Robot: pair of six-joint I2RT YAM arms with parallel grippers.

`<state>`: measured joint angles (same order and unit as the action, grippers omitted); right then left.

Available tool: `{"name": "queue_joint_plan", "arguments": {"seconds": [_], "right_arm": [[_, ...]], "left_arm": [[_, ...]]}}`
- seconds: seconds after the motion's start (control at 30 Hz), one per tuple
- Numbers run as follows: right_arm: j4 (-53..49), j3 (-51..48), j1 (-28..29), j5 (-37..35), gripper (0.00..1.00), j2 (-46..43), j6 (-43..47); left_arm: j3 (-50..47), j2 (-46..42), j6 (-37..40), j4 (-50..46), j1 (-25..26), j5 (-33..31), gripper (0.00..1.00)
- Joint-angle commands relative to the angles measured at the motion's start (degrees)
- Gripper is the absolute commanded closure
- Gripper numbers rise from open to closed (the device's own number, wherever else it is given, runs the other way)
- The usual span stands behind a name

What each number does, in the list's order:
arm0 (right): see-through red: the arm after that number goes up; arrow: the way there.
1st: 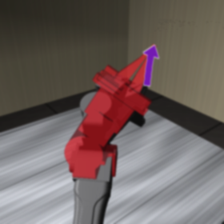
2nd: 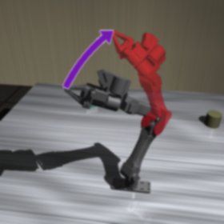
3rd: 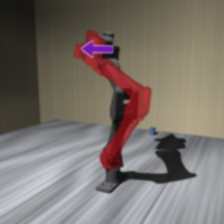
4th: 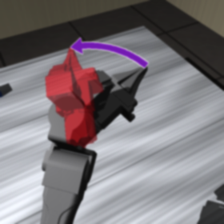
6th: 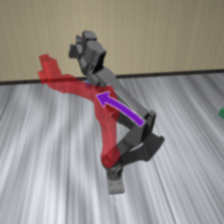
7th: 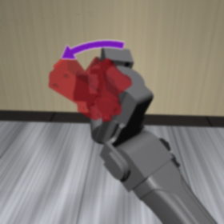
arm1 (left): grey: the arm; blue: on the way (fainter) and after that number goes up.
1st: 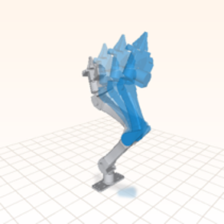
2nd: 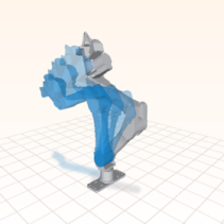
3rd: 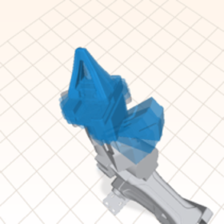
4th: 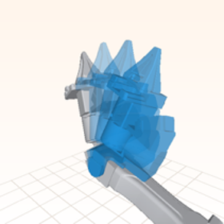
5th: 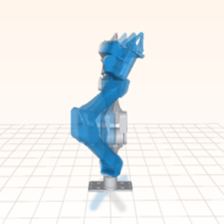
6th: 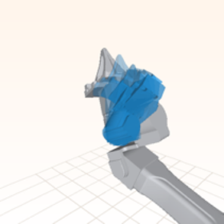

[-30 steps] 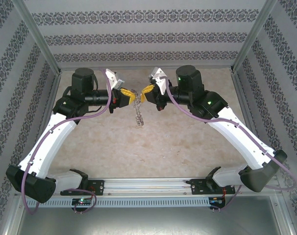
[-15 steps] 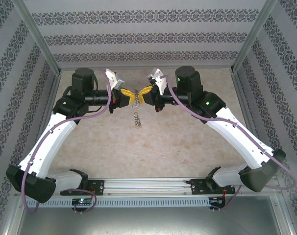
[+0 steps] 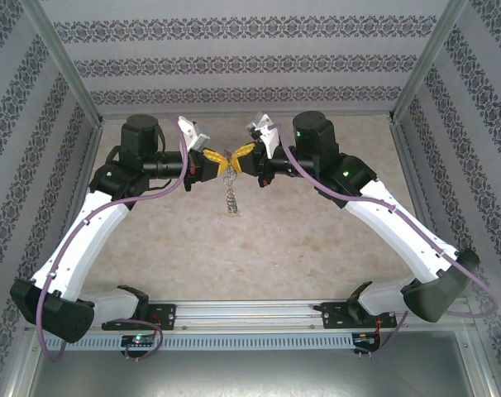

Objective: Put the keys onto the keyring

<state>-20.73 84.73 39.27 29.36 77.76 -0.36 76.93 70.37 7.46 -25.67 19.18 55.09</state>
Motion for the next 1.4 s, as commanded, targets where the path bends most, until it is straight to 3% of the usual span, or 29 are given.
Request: {"name": "queue_joint_plan", "arguments": {"seconds": [0.0, 1.37], "right_arm": [[0.54, -0.54, 0.30, -2.03, 1.00, 0.76, -1.57], [-0.42, -0.35, -2.17, -4.18, 1.00, 2.47, -10.84]], "left_arm": [[0.51, -0.56, -0.32, 3.59, 0.61, 2.30, 1.00], [0.33, -0.68, -0.16, 4.58, 0.66, 2.30, 1.00]]}}
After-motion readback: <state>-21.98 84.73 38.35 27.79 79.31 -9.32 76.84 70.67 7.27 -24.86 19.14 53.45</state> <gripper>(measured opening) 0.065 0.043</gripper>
